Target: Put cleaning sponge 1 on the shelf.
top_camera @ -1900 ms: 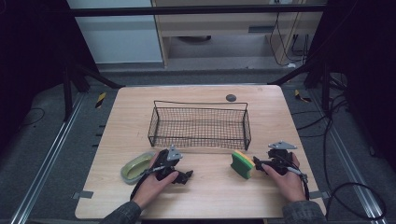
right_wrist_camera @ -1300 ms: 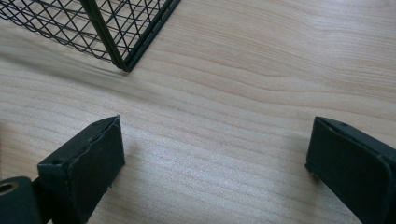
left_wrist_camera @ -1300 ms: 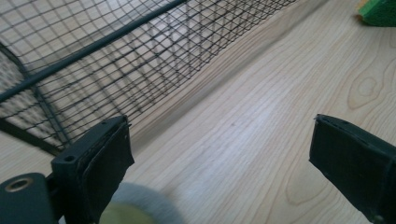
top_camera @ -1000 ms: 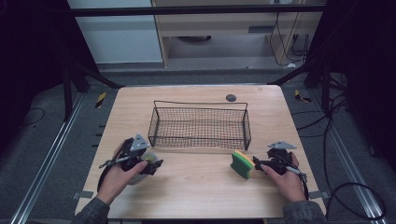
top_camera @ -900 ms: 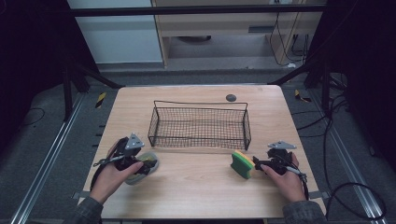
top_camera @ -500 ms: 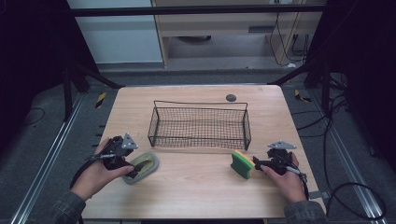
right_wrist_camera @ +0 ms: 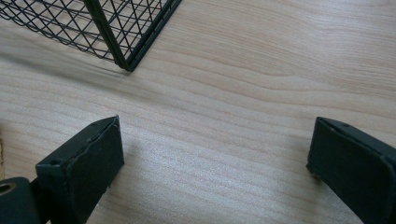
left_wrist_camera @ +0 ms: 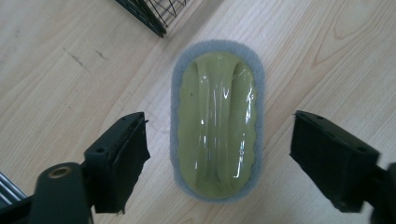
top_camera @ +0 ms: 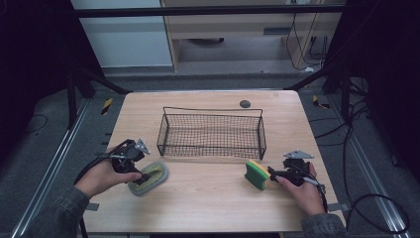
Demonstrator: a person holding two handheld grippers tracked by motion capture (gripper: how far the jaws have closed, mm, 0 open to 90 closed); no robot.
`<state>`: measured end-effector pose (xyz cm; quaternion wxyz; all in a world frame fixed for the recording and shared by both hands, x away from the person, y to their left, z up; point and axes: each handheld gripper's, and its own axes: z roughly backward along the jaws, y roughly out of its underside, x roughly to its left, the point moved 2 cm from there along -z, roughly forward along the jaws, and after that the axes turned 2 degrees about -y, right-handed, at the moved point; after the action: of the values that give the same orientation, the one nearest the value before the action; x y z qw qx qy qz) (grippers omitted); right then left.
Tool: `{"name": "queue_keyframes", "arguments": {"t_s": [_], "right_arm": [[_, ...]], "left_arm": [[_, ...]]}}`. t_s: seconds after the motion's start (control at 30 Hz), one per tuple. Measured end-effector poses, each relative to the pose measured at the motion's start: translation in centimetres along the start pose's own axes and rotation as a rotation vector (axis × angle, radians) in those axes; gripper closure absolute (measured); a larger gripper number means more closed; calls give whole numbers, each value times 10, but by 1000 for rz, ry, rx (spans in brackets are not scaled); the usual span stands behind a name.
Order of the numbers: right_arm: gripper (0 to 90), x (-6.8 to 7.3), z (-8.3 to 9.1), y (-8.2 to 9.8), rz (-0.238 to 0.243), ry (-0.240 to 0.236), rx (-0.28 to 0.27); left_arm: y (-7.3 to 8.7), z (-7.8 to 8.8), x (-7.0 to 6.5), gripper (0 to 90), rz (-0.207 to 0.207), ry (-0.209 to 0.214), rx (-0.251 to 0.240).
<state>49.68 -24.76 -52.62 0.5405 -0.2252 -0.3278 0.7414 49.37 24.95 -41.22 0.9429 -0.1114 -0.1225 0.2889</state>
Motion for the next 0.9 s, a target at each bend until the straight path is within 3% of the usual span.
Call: {"name": "queue_keyframes", "arguments": {"t_s": [0.2,0.3,0.67,0.8,0.9], "right_arm": [[37,0,0,0,0,0,0],[37,0,0,0,-1,-1,0],[37,1,0,0,-5,-2,-1],[37,1,0,0,0,-3,0],[38,1,0,0,1,-4,2]], "left_arm": [[-3,-20,-1,311,-45,14,112],[-5,-29,0,337,-47,24,140],[-15,-41,4,486,-43,62,151],[-16,-46,5,524,-53,72,180],[-16,-45,4,627,-59,80,190]]}}
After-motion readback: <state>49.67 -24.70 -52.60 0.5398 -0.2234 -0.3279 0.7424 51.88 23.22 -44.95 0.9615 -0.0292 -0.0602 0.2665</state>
